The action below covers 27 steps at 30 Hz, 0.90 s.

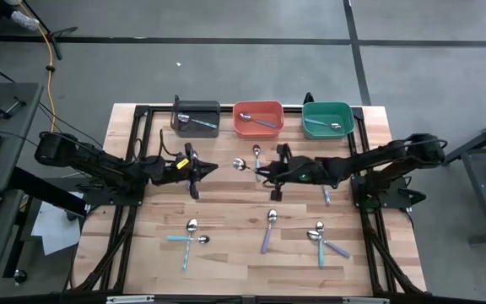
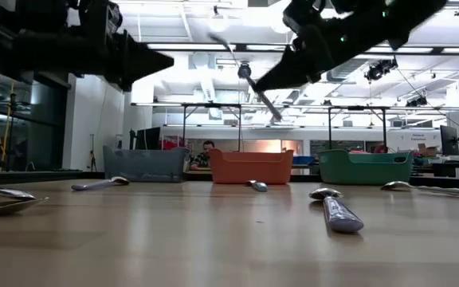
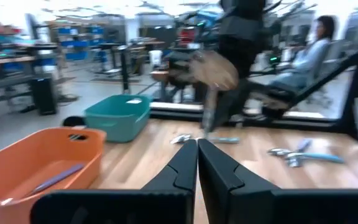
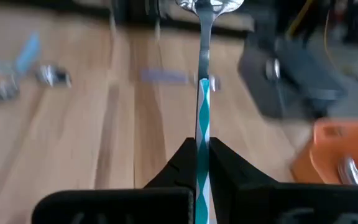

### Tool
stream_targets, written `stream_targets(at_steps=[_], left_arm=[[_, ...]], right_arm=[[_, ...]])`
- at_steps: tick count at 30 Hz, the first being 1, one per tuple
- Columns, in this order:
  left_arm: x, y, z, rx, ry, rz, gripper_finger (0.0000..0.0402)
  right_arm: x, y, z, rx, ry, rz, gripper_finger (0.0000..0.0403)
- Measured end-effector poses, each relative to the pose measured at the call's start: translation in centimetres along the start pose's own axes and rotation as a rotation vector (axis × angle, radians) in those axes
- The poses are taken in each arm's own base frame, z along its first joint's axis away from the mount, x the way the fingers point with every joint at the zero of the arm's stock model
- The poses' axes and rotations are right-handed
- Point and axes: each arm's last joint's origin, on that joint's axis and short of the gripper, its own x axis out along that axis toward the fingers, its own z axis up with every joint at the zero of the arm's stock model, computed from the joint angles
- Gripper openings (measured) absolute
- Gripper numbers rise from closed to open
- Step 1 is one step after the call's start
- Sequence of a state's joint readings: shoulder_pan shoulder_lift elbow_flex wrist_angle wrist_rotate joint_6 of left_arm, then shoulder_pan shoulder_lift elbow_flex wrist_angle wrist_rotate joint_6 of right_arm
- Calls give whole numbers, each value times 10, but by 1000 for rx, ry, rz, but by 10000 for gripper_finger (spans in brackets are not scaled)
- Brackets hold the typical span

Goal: Sort silverware by color (type)
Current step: Put the blue patterned spoon into the black bin

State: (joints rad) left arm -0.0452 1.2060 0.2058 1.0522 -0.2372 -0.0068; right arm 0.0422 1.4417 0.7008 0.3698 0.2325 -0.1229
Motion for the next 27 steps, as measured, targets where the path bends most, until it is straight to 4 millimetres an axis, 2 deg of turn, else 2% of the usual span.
stream_targets(at_steps=[5,13,17,27], left_arm=[[7,-3,12,-10,-41,-22,42],[23,-11,32,-27,-102,-145,116],[39,-18,34,-28,-87,-240,141],[88,-35,40,47,-99,-249,159]], right_arm=[[-1,-9,4,68,-211,98,2],[3,0,9,48,-263,138,2],[1,5,13,56,-300,153,2],[-2,15,15,44,-317,187,2]])
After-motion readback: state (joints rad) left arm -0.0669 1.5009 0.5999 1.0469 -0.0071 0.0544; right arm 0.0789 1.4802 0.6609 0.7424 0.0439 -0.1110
